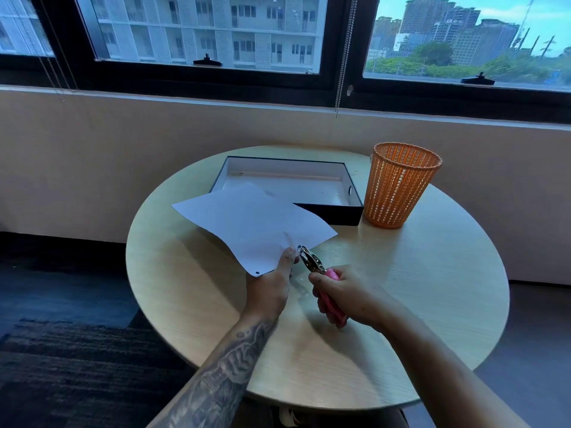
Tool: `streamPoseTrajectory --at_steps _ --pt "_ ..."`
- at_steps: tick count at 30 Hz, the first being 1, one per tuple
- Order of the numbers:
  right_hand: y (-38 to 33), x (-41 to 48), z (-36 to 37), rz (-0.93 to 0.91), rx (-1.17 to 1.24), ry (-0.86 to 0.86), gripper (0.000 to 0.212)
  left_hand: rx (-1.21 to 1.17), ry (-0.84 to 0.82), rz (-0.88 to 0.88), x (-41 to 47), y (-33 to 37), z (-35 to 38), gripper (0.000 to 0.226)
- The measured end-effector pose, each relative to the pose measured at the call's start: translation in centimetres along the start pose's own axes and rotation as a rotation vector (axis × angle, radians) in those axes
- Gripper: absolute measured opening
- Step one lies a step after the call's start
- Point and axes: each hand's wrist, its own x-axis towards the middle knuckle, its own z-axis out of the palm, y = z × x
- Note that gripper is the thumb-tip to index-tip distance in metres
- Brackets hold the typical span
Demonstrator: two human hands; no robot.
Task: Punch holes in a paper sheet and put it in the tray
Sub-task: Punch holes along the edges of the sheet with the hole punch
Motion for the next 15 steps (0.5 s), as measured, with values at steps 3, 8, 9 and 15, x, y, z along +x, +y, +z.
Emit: streamPoseTrajectory --at_steps 3,8,9,15 --pt "0.2 0.1 -0.2 0.05 -0.021 0.002 0.034 -0.005 -0.017 0.006 -0.2 -0.2 0.0 0.036" --pt "0.4 0.4 -0.6 0.146 -0.064 0.001 0.031 0.137 -0.009 0.122 -0.6 0.0 0.3 0.015" --pt "0.4 0.5 -0.7 0.156 -0.082 0.003 0.031 0.14 -0.008 0.14 -0.7 0.1 0.4 0.013" --pt "0.1 1.0 -0.7 0.214 -0.132 -0.001 0.032 0.174 -0.03 0.164 -0.6 0.6 0.4 0.009"
